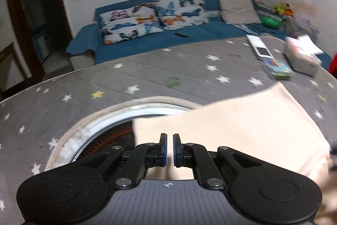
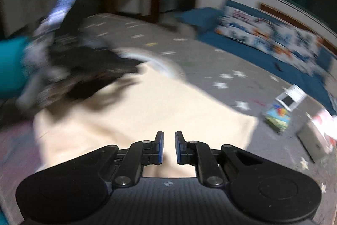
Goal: Fold clothes
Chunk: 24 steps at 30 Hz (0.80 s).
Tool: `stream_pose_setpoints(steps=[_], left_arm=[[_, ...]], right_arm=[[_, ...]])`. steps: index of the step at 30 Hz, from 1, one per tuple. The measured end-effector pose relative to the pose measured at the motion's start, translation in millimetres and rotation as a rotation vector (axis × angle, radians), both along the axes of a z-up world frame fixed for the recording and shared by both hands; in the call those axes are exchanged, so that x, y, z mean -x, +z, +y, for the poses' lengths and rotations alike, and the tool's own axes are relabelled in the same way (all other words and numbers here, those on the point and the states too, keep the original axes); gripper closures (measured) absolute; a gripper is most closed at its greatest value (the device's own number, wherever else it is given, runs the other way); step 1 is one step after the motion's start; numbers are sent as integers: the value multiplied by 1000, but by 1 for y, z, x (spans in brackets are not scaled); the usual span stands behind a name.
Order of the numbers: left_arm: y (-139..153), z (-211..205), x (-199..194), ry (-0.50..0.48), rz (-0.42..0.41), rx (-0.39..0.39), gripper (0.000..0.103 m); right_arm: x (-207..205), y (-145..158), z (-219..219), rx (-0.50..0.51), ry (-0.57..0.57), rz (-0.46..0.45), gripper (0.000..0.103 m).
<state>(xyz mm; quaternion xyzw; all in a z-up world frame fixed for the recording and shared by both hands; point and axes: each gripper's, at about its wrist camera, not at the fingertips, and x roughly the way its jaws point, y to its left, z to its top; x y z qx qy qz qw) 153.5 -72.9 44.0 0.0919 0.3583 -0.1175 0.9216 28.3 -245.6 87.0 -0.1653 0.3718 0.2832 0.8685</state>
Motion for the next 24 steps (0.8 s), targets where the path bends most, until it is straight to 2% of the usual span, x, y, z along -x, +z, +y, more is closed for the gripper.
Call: stream_pose_setpoints(steps=[3,7,15,18,22,24], left_arm=[[-4,-6,5,-16,13,-10,96],[-11,-9,5,-17,40,-19,96],[-22,-13,6,-26,63,-39,96],[-24,-14,5,-26,63,-40,95],[-24,-13,4,-27,62,-40,93],[-24,-12,3,-26,61,-41,91]], right_arm=[[31,-2,19,22,114,51,91],[47,-17,38,74,180,70,90],[45,-42,58,141,234,25,89],[42,-46,57,105,220,22,90],[44,-45,55,81,221,11,101],[49,-40,54,71,227,7,101]])
